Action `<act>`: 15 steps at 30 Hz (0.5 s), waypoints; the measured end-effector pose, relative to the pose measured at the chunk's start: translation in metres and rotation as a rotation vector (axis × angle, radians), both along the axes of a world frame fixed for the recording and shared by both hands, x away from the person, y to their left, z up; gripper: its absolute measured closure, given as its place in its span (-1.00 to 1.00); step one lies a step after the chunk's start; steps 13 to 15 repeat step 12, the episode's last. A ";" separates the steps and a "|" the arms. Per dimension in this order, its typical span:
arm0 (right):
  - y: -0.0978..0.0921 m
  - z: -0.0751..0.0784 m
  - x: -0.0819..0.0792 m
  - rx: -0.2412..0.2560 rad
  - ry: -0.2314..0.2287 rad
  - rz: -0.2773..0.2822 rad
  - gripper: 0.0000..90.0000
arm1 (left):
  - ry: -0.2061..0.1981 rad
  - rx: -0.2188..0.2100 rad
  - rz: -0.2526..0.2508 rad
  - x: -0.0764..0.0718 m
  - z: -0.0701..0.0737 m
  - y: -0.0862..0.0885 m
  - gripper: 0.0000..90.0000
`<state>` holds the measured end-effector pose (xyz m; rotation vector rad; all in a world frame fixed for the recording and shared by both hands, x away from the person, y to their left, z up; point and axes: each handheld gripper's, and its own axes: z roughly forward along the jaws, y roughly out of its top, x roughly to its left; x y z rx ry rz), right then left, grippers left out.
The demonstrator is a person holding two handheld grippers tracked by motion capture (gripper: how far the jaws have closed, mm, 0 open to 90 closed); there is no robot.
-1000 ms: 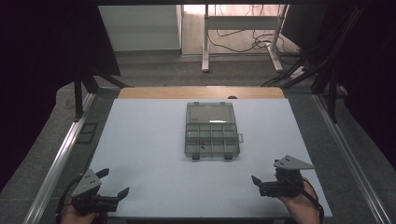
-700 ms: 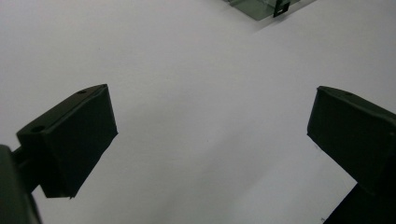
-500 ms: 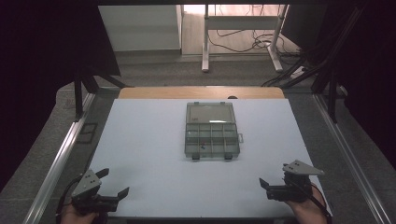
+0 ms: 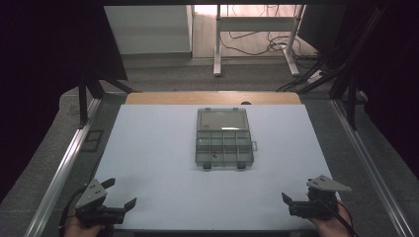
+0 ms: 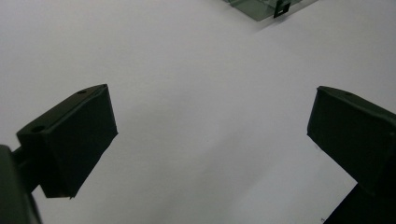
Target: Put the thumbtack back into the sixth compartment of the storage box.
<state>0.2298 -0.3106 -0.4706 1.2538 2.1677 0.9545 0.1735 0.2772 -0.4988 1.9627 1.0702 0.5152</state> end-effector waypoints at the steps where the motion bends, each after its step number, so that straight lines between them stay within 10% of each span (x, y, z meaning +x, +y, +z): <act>1: -0.001 0.000 -0.001 -0.003 0.002 -0.003 -1.00 | 0.000 0.000 0.000 0.000 0.000 0.000 -0.96; 15: -0.006 -0.005 -0.002 -0.027 0.028 -0.021 -1.00 | 0.000 0.000 -0.003 0.001 0.000 -0.001 -0.96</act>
